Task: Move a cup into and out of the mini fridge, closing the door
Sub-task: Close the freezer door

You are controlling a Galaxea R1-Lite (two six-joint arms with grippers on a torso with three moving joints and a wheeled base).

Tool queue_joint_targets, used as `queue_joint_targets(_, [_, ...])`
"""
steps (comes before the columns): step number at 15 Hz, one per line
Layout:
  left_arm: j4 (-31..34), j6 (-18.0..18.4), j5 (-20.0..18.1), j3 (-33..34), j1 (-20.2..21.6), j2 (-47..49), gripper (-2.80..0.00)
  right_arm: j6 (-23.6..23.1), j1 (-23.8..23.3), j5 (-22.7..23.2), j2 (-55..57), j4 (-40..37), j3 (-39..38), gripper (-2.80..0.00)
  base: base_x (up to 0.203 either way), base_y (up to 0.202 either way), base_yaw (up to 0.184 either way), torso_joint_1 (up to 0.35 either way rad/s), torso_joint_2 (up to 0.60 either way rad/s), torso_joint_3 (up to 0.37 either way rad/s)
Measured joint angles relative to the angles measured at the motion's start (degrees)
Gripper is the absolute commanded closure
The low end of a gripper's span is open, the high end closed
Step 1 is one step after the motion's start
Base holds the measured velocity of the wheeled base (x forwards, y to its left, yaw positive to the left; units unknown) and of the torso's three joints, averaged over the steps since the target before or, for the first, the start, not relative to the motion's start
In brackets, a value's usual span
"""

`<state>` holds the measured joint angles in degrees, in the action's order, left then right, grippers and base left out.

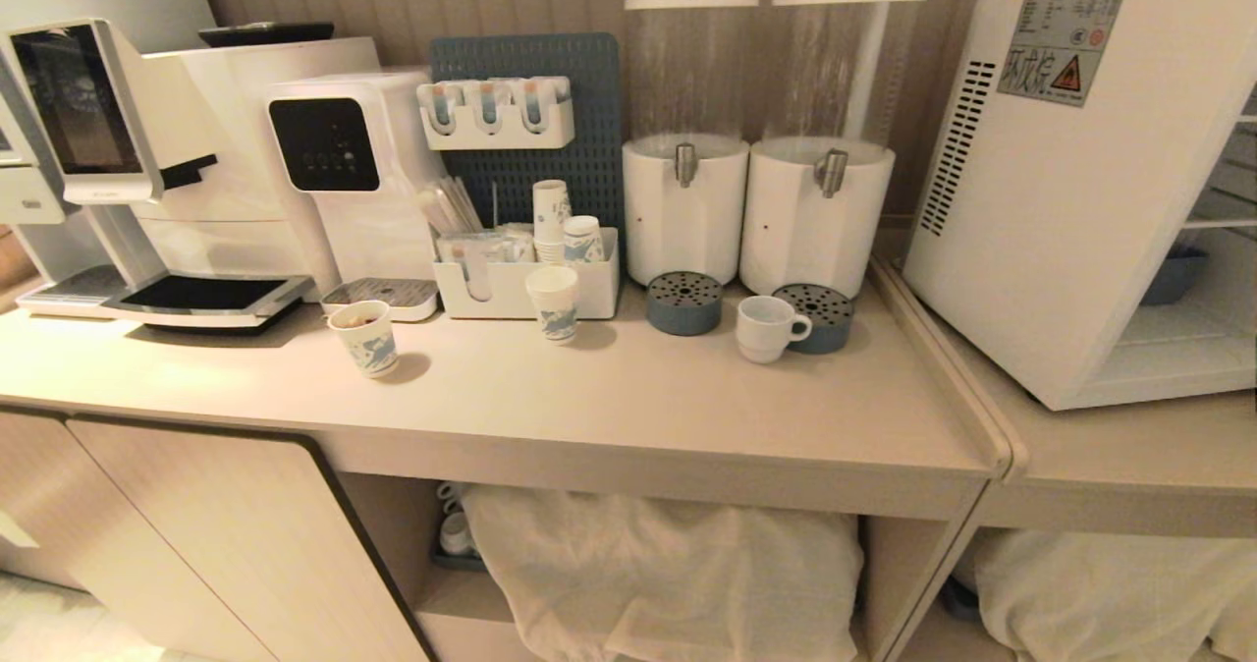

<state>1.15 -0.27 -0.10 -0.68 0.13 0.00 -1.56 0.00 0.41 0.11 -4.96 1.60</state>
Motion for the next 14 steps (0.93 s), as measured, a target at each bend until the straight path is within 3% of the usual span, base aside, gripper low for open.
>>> queue_joint_targets(14, [0.00,0.05,0.00,-0.02,0.00,0.00,0.00,-0.06,-0.02,0.13,0.13,-0.27,-0.02,0.00,0.000,-0.194,0.000,0.002,0.00,0.002])
